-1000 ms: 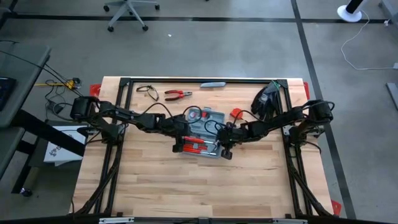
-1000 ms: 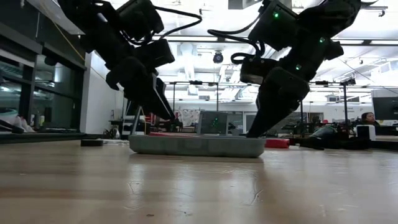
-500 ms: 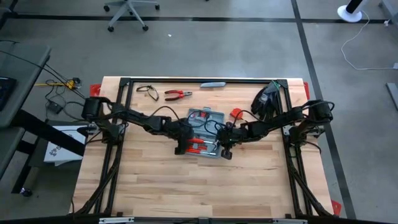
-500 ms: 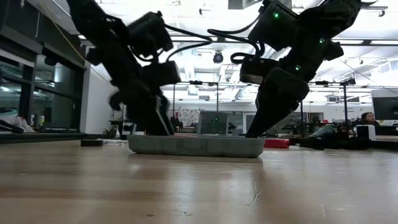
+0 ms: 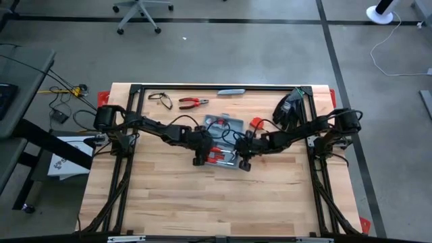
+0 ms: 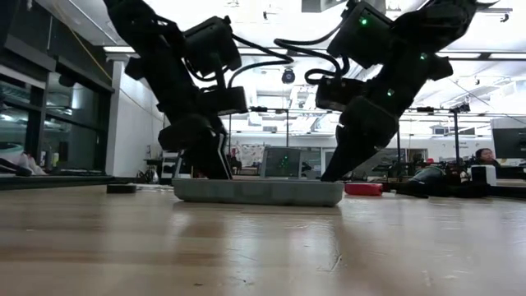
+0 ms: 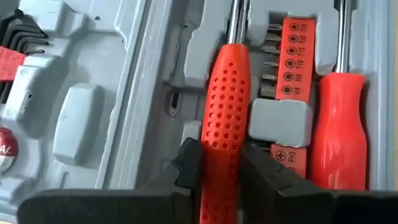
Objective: Prefit tool cases
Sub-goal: Remove the orange hammer from the gray tool case
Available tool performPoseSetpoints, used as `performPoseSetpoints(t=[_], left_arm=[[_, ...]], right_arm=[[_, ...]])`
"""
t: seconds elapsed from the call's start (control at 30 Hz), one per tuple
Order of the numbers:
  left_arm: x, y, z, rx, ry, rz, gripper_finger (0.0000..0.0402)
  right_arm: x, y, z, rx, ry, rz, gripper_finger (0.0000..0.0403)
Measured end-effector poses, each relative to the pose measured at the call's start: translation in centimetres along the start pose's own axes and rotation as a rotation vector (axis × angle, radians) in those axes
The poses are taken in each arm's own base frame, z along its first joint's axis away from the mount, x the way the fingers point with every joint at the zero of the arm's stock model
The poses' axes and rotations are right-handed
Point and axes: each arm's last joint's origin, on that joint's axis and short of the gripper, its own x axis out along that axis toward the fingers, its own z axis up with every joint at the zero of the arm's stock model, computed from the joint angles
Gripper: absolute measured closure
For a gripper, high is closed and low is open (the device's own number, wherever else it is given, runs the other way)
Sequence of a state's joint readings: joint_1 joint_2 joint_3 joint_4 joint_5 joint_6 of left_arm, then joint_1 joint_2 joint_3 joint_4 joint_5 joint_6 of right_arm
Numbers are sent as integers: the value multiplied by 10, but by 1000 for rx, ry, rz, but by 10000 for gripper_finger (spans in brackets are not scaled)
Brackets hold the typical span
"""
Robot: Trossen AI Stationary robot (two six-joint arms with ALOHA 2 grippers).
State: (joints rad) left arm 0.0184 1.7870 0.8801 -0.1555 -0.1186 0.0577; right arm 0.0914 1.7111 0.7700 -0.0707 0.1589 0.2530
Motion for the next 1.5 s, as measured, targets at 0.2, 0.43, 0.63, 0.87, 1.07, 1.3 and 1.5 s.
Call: performPoseSetpoints(t=[0.2, 0.43, 0.63, 0.87, 1.07, 1.3, 1.5], left_arm=[[-8, -6, 8, -85, -80, 50, 393], [-34, -15, 16, -140, -159, 113, 397], [-65, -24, 19, -141, -217, 176, 399], [-106, -23, 12, -146, -232, 255, 400], [-108, -16, 12, -117, -221, 216, 401], [-84, -2, 16, -123, -198, 239, 401], [-56, 4, 15, -97, -142, 180, 401]], right_arm=[[-13, -2, 5, -22, -41, -31, 403], [-48, -4, 18, -93, -159, -24, 403], [-68, -8, 22, -108, -208, -79, 403], [-72, -6, 17, -94, -177, -86, 403], [-72, -3, 18, -78, -186, -78, 403], [-70, 1, 21, 6, -220, -25, 403], [-41, 8, 19, 5, -191, -1, 403]])
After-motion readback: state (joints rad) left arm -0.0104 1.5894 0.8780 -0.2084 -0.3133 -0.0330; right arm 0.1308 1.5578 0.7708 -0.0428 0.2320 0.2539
